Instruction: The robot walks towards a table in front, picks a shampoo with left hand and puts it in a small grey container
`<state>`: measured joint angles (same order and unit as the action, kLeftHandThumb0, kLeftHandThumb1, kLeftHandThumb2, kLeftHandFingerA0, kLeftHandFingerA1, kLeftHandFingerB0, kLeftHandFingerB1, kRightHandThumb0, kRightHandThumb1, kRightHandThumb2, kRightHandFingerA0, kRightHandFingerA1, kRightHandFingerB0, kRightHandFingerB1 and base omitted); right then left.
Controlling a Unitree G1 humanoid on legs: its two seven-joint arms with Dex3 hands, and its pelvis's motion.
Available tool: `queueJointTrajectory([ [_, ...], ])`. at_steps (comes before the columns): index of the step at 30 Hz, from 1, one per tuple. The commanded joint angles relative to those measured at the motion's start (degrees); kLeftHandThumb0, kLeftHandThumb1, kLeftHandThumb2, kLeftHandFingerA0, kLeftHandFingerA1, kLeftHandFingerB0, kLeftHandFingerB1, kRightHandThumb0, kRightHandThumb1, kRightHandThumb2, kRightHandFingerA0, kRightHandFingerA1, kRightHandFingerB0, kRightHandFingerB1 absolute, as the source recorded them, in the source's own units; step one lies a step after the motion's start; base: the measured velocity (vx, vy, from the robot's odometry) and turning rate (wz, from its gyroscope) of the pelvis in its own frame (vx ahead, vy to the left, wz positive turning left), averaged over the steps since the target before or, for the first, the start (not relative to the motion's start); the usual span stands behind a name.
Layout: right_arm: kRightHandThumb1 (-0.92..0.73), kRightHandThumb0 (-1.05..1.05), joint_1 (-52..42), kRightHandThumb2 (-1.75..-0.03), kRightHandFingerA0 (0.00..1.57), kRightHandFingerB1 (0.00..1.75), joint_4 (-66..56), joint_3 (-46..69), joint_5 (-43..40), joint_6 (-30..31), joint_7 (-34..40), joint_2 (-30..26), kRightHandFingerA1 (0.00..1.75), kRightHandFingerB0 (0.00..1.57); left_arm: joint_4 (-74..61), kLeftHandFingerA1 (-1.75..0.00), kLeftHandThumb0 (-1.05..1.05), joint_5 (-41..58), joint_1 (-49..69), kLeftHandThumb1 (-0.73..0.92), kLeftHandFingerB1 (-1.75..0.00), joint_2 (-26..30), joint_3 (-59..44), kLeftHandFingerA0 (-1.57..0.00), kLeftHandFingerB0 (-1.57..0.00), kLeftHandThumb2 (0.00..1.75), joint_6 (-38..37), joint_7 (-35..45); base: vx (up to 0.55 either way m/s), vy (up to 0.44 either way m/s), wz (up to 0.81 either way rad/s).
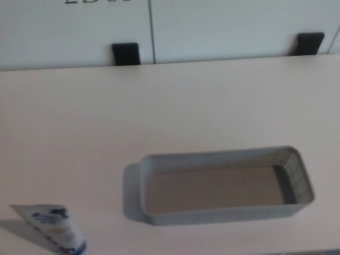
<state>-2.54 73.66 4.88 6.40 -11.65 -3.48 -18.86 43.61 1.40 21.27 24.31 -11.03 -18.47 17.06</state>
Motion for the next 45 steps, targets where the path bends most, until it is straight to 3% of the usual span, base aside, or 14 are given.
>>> queueJointTrajectory([
  [1,-0.71,-0.28,-0.8,-0.62,0.58,0.33,-0.02,0.14,-0.33,0.25,-0.05,-0.41,0.44,0.35,-6.67,-0.41,-0.3,4.05,5.08,0.59,-0.27,1.53,-2.13,-0.3,-0.15,0.58,4.29,4.79,0.06,0.359,-0.34],
  [12,-0.71,-0.26,-1.32,-0.62,0.57,0.34,1.21,-0.01,0.09,0.45,0.1,-0.12,0.44,0.35,-1.73,-0.46,-0.36,1.98,6.05,0.63,-0.29,4.3,-2.31,-0.46,-0.11,0.62,2.23,7.32,0.04,0.024,0.09],
  [17,-0.71,-0.26,-1.84,-0.62,0.55,0.34,0.7,0.43,-0.48,-0.09,-0.38,-0.11,0.43,0.36,-5.08,-0.48,-0.45,5.1,12.2,0.49,-0.37,6.2,-3.98,-0.29,-0.16,0.7,0.54,13.0,0.02,-0.09,0.02],
  [25,-0.7,-0.28,-1.86,-0.61,0.57,0.34,0.39,0.33,-0.4,0.23,-0.42,-0.2,0.44,0.36,-19.86,-0.47,-0.46,11.22,27.53,0.48,-0.39,9.56,-9.45,-0.3,-0.22,0.7,1.63,22.76,0.0,-0.009,-0.01],
  [30,-0.7,-0.27,-1.79,-0.61,0.6,0.34,2.14,-0.71,1.0,1.19,1.07,0.29,0.44,0.35,-33.61,-0.42,-0.45,27.0,44.7,0.54,-0.35,14.96,-26.87,-0.55,-0.41,0.56,-8.9,43.04,0.0,-0.013,0.01],
  [31,-0.59,-0.35,-2.18,-0.74,0.56,0.41,2.26,-0.76,1.08,1.18,1.17,0.29,0.52,0.31,-36.57,-0.5,-0.5,29.91,46.54,0.47,-0.44,14.69,-29.92,-0.49,-0.36,0.74,-7.87,45.33,0.0,0.0,0.0],
  [34,-0.59,-0.35,-2.15,-0.73,0.56,0.41,2.4,-0.81,1.08,1.46,1.28,0.27,0.52,0.31,-38.64,-0.49,-0.45,34.94,46.7,0.47,-0.44,13.7,-33.63,-0.48,-0.38,0.7,-6.36,49.81,0.0,0.0,0.0],
  [35,-0.7,-0.27,-1.87,-0.61,0.6,0.34,2.78,-0.98,1.39,1.76,1.76,0.14,0.43,0.37,-44.44,-0.44,-0.4,45.21,46.68,0.4,-0.4,12.35,-40.71,-0.44,-0.36,0.63,1.08,52.44,0.0,0.0,0.0],
  [40,-0.59,-0.36,-1.74,-0.74,0.56,0.41,2.57,-1.54,1.74,1.49,1.76,-0.29,0.51,0.33,-47.41,-0.4,-0.39,53.82,41.76,0.4,-0.35,10.73,-45.35,-0.31,-0.23,0.61,5.22,54.89,0.0,0.0,0.0],
  [41,-0.7,-0.28,-1.76,-0.61,0.6,0.33,2.35,-1.61,1.68,1.47,1.7,-0.09,0.44,0.36,-49.05,-0.51,-0.17,57.29,39.66,0.33,-0.5,10.35,-46.04,-0.09,-0.08,0.85,7.77,53.17,0.0,0.0,0.0],
  [42,-0.7,-0.28,-1.79,-0.61,0.6,0.33,2.03,-1.72,1.6,1.44,1.61,0.21,0.44,0.36,-51.45,-0.51,-0.17,62.53,36.57,0.33,-0.5,9.85,-46.97,-0.09,-0.08,0.85,11.45,50.49,0.0,0.0,0.0],
  [43,-0.59,-0.36,-1.8,-0.75,0.55,0.42,1.95,-1.85,1.65,1.62,1.57,0.35,0.52,0.32,-51.68,-0.34,-0.28,63.24,34.44,0.42,-0.31,9.73,-46.94,-0.19,-0.17,0.57,10.87,49.78,0.0,0.0,0.0],
  [44,-0.69,-0.28,-1.82,-0.61,0.61,0.34,1.93,-1.99,1.74,1.57,1.64,0.39,0.44,0.36,-52.13,-0.5,-0.15,63.72,33.83,0.37,-0.5,9.64,-47.02,-0.07,-0.06,0.87,11.36,49.04,0.0,0.0,0.0],
  [45,-0.69,-0.28,-1.83,-0.61,0.61,0.34,1.92,-2.06,1.77,1.54,1.68,0.4,0.44,0.36,-52.34,-0.5,-0.15,63.89,33.63,0.37,-0.5,9.57,-47.13,-0.07,-0.06,0.87,11.72,48.79,0.0,0.0,0.0],
])
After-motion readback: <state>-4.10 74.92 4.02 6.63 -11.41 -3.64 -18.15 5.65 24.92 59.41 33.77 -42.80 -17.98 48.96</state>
